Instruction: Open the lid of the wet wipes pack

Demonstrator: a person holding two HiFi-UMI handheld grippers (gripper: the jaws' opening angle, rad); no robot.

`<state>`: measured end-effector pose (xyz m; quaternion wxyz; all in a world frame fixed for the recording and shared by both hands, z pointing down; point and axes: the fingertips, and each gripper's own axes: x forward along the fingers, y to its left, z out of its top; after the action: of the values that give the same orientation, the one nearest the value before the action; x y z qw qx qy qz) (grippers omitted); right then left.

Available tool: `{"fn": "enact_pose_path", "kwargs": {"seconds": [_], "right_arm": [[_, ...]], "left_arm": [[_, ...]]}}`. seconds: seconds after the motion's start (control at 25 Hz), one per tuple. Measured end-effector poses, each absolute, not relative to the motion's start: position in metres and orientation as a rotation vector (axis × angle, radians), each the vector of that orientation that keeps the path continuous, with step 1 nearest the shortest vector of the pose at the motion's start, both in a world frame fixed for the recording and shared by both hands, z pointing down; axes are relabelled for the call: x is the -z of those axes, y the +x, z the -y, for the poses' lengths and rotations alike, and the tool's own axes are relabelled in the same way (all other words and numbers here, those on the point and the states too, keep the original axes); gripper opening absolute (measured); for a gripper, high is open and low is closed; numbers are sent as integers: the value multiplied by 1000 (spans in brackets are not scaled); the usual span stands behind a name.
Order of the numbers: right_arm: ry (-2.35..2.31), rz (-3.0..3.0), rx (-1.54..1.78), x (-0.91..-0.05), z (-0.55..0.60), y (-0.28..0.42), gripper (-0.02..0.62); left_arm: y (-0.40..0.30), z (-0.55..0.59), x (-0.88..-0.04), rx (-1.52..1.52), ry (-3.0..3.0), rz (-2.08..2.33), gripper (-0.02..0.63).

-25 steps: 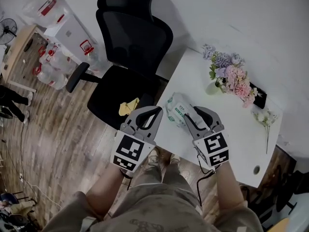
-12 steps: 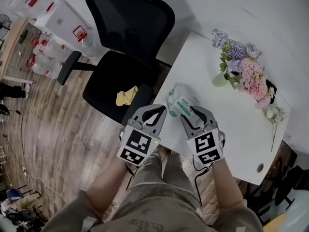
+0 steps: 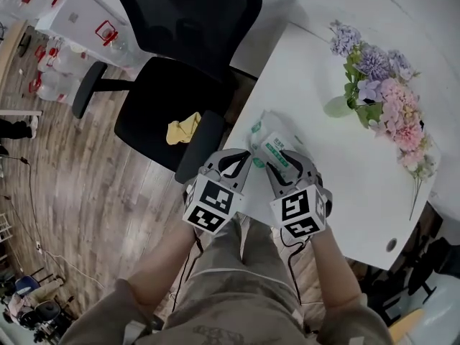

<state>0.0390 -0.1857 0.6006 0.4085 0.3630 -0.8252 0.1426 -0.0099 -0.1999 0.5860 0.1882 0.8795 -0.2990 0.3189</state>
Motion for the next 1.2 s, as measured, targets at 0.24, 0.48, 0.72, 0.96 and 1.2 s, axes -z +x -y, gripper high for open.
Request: {"fn": "enact_pose_path", "kwargs": {"seconds": [0.24, 0.48, 0.72, 0.96, 1.2], "right_arm": [[876, 2014, -291, -624, 187, 41, 176], [876, 1991, -257, -631, 187, 42, 176], [892, 1991, -313, -632, 190, 44, 153], [850, 2002, -293, -628, 186, 39, 103], [870, 2008, -268, -620, 185, 37, 57]], "left_arm": [[-3, 198, -622, -940, 2424, 785, 17], [6, 190, -643, -981, 2408, 728, 17], [10, 188, -654, -1016, 2388, 741, 16], [12, 190, -659, -1002, 2357, 755, 15], [13, 190, -661, -1001, 2345, 739, 15]]}}
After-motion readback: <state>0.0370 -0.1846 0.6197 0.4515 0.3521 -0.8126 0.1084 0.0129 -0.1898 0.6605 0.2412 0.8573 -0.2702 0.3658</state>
